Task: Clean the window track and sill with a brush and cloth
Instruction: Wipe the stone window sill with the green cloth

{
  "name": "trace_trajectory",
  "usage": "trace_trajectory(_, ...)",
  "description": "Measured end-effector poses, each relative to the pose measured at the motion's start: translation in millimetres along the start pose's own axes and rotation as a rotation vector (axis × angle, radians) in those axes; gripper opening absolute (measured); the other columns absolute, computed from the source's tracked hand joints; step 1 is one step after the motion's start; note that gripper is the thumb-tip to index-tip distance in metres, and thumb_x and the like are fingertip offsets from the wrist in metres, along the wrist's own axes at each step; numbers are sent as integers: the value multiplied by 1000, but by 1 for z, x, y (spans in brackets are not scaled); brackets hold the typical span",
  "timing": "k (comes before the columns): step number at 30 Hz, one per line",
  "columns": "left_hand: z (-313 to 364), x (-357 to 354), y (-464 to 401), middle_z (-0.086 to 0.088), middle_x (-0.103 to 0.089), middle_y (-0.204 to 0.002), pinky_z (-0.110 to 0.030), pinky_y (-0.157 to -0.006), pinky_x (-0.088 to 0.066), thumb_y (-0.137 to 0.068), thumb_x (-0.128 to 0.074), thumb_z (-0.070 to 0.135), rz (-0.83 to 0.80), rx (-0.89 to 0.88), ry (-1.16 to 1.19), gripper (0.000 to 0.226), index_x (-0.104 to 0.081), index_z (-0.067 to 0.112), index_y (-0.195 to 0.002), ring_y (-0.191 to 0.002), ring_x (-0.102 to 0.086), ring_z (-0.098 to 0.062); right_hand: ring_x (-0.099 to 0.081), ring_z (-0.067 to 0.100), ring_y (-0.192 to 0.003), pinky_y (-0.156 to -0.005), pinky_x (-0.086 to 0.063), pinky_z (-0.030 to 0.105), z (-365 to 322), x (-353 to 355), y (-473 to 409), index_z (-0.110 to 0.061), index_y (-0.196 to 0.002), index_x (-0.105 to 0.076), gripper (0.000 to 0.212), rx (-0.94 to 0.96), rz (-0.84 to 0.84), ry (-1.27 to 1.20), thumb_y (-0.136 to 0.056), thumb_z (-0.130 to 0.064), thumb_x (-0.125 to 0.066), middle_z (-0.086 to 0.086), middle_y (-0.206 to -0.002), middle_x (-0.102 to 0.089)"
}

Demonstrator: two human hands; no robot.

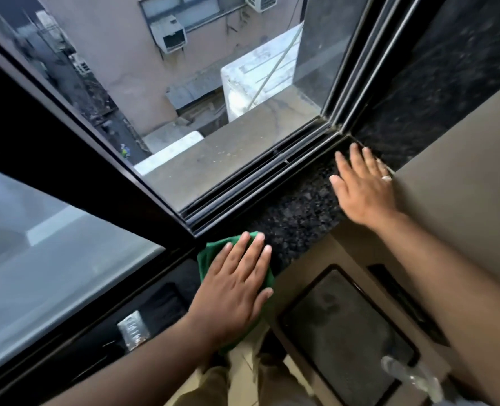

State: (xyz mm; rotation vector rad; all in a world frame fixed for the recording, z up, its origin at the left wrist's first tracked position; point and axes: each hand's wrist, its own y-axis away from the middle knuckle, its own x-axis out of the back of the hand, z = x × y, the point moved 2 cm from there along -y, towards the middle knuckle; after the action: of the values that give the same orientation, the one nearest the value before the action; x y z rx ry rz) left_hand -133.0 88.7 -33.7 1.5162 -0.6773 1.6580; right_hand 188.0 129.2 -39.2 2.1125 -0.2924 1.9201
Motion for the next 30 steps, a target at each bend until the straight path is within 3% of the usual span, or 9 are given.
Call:
trace_trajectory(4, 0, 2, -1, -10, -14, -163, -49, -119, -11, -100, -24, 53, -34, -15, -26, 67, -19, 13, -154, -151, -2, -29, -17, 36, -149, -119, -15, 53, -2, 0, -1, -19, -153, -29, 68, 3, 2, -13, -95, -52, -19, 16, -163, -21)
trace_trajectory(12, 14, 13, -101, -10, -11, -164, -47, -121, -9, -100, -20, 53, 13, -177, -39, 69, -14, 12, -155, -151, 0, -29, -13, 34, -150, -119, -13, 53, -5, 1, 2, -19, -154, -27, 61, -4, -1, 2, -100, -47, -25, 15, -164, -18)
trace_trajectory(19, -8, 12, -36, -10, -11, -163, -47, -122, -10, -101, -22, 52, -13, -205, -55, 67, -17, 12, -155, -151, -1, -27, -6, 30, -152, -121, -7, 50, -1, 4, 0, -23, -156, -17, 62, -17, -52, 8, -101, -51, -19, 11, -166, -8)
trace_trajectory(24, -21, 11, 23, -10, -10, -163, -48, -119, -12, -101, -24, 53, -62, -148, -61, 67, -14, 14, -155, -151, -1, -27, -8, 30, -151, -121, -10, 50, -3, 7, 1, -23, -156, -20, 68, -25, -37, -19, -96, -54, -13, 11, -165, -11)
trace_trajectory(30, -5, 16, -46, -10, -13, -163, -47, -121, -13, -100, -26, 52, -23, -163, -20, 68, -18, 13, -154, -151, -2, -28, -15, 31, -150, -119, -13, 52, -4, 1, -2, -23, -153, -29, 63, -21, 41, -33, -97, -51, -20, 11, -164, -19)
